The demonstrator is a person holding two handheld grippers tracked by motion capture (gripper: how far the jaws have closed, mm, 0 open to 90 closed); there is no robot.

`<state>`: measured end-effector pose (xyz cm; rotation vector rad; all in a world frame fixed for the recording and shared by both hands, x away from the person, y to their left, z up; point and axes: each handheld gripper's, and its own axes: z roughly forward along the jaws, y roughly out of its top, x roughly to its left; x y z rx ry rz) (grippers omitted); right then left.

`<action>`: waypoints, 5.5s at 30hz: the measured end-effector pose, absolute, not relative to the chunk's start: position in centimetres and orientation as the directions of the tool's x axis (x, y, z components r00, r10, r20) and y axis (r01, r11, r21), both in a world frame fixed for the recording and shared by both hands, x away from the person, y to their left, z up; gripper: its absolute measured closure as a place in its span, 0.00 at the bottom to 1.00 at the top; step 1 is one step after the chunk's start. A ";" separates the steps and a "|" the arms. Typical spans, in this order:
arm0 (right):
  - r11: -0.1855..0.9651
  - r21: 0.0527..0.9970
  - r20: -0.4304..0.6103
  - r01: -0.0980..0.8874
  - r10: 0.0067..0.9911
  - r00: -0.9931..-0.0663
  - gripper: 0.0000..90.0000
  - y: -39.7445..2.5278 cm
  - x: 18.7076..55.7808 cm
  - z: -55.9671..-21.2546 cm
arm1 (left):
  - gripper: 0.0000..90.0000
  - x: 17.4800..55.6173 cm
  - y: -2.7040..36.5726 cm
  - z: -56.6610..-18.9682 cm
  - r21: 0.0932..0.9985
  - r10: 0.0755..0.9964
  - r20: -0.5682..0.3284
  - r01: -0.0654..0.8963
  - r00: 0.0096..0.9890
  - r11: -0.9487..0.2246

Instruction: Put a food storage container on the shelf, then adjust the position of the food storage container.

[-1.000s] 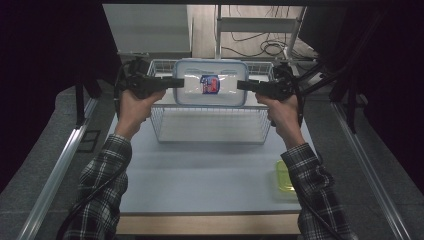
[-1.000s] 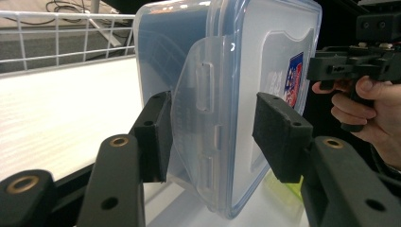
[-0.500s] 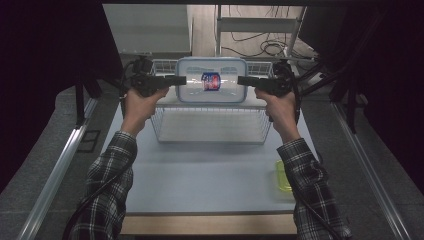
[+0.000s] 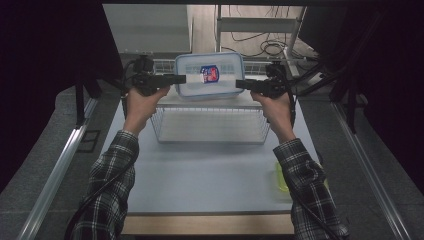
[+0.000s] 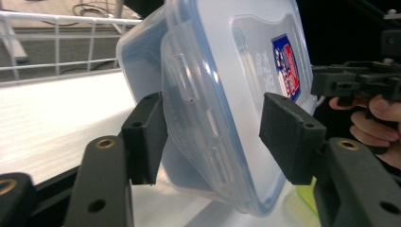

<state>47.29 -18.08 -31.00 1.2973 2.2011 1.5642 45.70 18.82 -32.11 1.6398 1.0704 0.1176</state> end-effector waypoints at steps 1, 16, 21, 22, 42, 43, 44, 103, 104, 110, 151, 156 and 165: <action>0.083 0.822 0.349 0.564 0.709 -0.613 0.59 -18.1 47.3 -31.1 | 0.45 45.8 18.8 -32.2 0.816 0.681 -0.447 0.577 0.580 0.044; 0.052 0.830 0.350 0.555 0.727 -0.591 0.65 -18.1 47.2 -30.3 | 0.40 46.4 18.1 -32.6 0.813 0.720 -0.427 0.580 0.548 0.041; 0.057 0.838 0.331 0.542 0.736 -0.591 0.65 -18.0 47.1 -30.3 | 0.41 45.8 17.5 -32.1 0.823 0.756 -0.383 0.568 0.531 0.018; 0.058 0.840 0.328 0.539 0.737 -0.591 0.65 -18.0 47.0 -30.3 | 0.41 45.8 17.5 -32.1 0.821 0.757 -0.384 0.570 0.528 0.019; 0.138 0.887 0.208 0.440 0.732 -0.649 0.36 -19.3 45.2 -30.8 | 0.31 42.5 17.8 -32.4 0.871 0.749 -0.278 0.487 0.601 -0.068; 0.151 0.888 0.198 0.435 0.728 -0.656 0.34 -19.3 45.0 -31.0 | 0.30 42.2 17.8 -32.5 0.871 0.749 -0.274 0.486 0.604 -0.073; 0.161 0.888 0.188 0.431 0.727 -0.660 0.33 -19.4 44.7 -31.2 | 0.29 41.9 17.9 -32.5 0.872 0.746 -0.269 0.483 0.609 -0.081; 0.365 0.867 0.024 0.340 0.651 -0.759 0.00 -21.0 31.8 -42.5 | 0.09 26.7 16.5 -45.1 0.842 0.696 -0.158 0.464 0.700 -0.276; 0.365 0.864 0.028 0.347 0.653 -0.757 0.00 -21.1 31.7 -42.6 | 0.08 26.6 16.6 -45.2 0.841 0.695 -0.158 0.464 0.702 -0.278; 0.369 0.860 0.032 0.353 0.650 -0.759 0.00 -21.6 30.7 -43.4 | 0.06 25.5 16.4 -46.5 0.825 0.701 -0.137 0.472 0.700 -0.311; 0.405 0.773 0.028 0.488 0.747 -0.664 0.03 -24.6 27.6 -47.4 | 0.02 22.4 18.0 -51.7 0.806 0.736 -0.077 0.476 0.673 -0.352; 0.360 0.762 0.051 0.538 0.795 -0.604 0.18 -27.1 28.2 -47.2 | 0.02 22.4 18.2 -51.8 0.806 0.739 -0.081 0.480 0.669 -0.346; 0.367 0.767 -0.023 0.526 0.835 -0.550 0.72 -31.5 28.2 -46.6 | 0.03 22.5 18.5 -51.8 0.805 0.746 -0.081 0.484 0.661 -0.342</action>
